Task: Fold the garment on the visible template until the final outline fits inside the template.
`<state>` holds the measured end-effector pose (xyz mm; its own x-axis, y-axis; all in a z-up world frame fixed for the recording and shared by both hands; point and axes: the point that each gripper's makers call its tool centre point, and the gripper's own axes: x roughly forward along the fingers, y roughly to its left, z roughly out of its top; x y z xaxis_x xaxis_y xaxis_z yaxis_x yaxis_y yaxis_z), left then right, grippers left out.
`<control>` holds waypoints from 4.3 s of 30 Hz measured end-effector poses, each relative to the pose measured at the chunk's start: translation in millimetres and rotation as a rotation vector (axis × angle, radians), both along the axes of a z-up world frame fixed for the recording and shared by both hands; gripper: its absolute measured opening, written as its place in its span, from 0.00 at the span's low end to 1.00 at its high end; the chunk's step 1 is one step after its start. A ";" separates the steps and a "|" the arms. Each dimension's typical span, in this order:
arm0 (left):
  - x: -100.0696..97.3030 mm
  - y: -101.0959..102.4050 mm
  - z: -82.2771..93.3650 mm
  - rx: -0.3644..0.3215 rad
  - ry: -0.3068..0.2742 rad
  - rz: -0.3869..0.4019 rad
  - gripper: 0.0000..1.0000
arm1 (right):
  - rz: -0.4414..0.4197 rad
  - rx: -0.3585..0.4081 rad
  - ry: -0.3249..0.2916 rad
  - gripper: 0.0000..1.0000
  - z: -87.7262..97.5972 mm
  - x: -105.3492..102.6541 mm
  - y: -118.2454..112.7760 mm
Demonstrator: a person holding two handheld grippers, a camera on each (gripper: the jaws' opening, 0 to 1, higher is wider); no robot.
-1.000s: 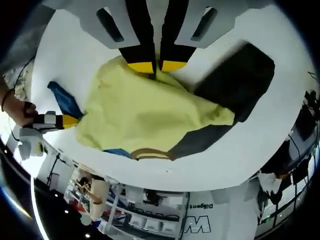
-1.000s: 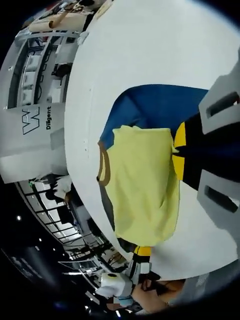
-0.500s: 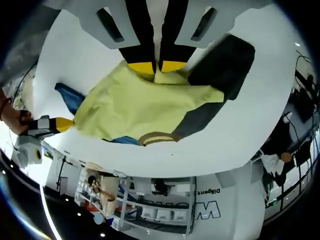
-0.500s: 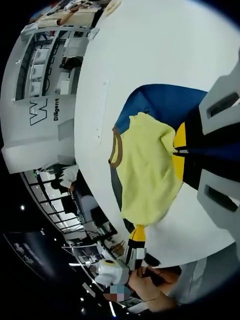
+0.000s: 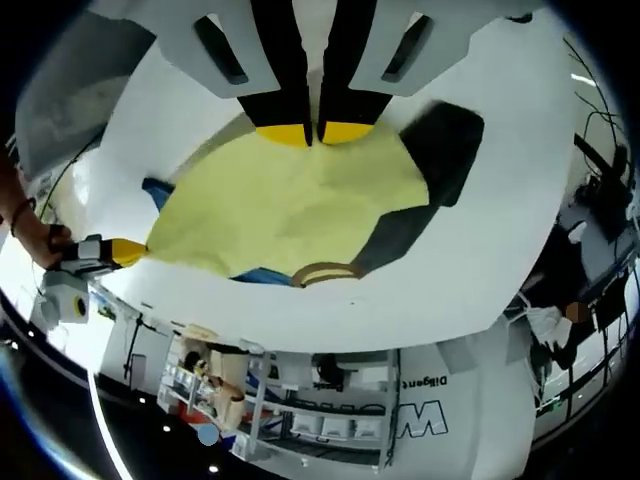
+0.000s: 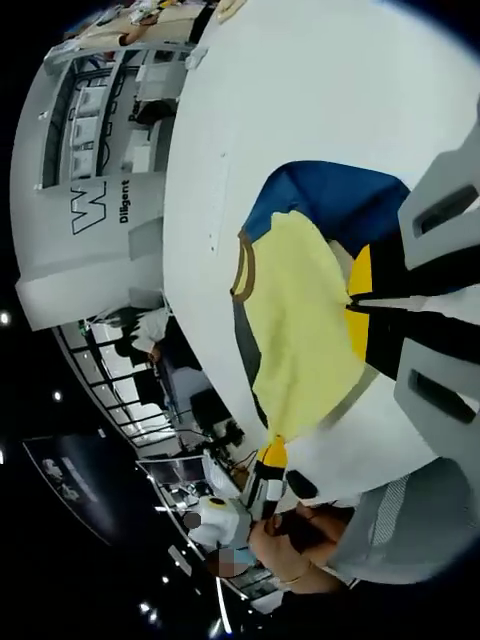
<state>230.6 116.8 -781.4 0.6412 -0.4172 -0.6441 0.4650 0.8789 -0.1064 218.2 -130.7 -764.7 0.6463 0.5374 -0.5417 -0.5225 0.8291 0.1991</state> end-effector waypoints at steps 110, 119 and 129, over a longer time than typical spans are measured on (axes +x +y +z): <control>-112.3 -16.2 -5.9 0.027 -0.002 -0.008 0.99 | -0.234 -0.172 0.232 0.35 -53.1 -29.0 -81.8; -116.2 -13.8 -7.1 0.041 0.013 -0.016 0.99 | -0.258 -0.145 0.232 0.34 -70.5 -7.7 -83.4; -116.8 -5.0 -8.1 0.059 0.017 0.002 0.99 | -0.266 -0.173 0.218 0.23 -86.2 9.9 -84.1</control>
<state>113.8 111.9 -789.5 0.6306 -0.3764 -0.6787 0.4614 0.8850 -0.0621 228.2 -214.8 -850.9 0.6100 0.2551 -0.7502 -0.2458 0.9610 0.1269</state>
